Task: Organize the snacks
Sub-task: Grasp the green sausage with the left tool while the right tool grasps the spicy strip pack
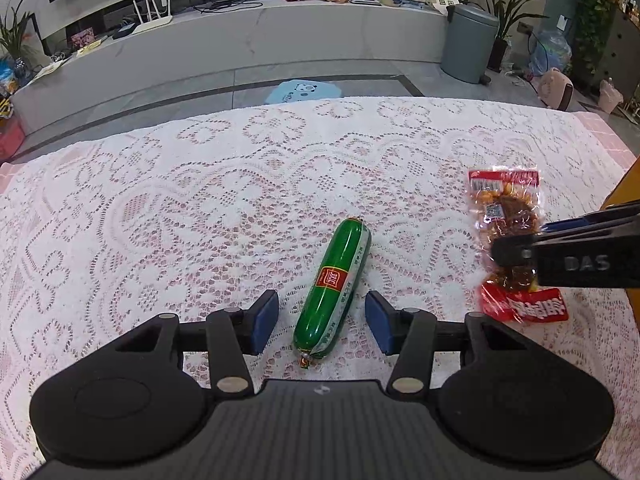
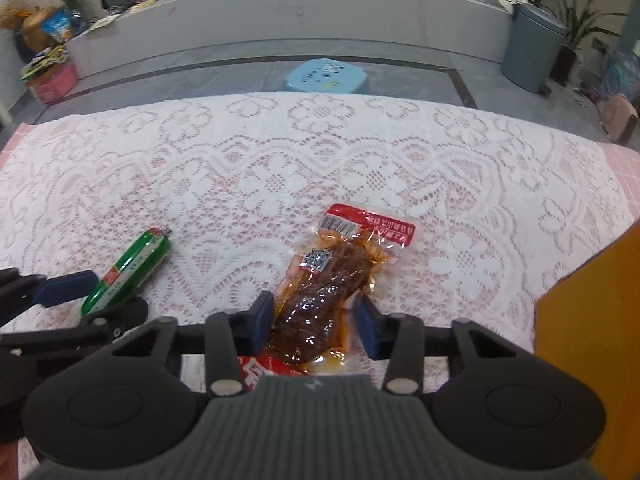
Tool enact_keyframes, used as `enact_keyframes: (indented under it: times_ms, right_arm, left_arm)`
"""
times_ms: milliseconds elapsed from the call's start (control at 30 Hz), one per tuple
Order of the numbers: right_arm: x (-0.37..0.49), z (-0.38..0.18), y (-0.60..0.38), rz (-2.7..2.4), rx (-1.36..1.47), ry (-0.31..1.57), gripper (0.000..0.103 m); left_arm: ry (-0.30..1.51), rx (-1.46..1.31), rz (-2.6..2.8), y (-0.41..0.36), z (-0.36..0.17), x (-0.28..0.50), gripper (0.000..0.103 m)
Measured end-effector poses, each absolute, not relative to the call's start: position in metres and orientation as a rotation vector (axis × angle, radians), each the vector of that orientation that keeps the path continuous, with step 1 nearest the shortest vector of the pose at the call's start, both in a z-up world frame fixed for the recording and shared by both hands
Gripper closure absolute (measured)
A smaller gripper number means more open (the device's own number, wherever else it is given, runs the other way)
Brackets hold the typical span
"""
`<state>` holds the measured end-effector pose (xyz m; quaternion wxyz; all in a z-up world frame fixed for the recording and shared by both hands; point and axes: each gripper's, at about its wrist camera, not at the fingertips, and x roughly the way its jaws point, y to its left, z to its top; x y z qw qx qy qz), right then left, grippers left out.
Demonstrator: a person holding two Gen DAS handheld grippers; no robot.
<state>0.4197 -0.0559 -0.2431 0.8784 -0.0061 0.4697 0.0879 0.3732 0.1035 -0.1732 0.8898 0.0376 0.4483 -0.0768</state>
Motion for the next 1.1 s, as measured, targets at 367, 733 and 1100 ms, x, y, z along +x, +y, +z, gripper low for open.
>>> enact_keyframes:
  times_ms: [367, 733, 1100]
  right_arm:
    - [0.399, -0.220, -0.064, 0.354, -0.084, 1.017, 0.101]
    - [0.411, -0.245, -0.094, 0.204, 0.197, 1.081, 0.043]
    - [0.398, -0.258, -0.030, 0.037, 0.062, 1.011, 0.027]
  left_arm:
    - [0.894, 0.098, -0.157, 0.102, -0.173, 0.369, 0.076]
    - [0.863, -0.093, -0.116, 0.115, -0.143, 0.347, 0.078]
    - [0.852, -0.121, -0.082, 0.119, -0.142, 0.333, 0.078]
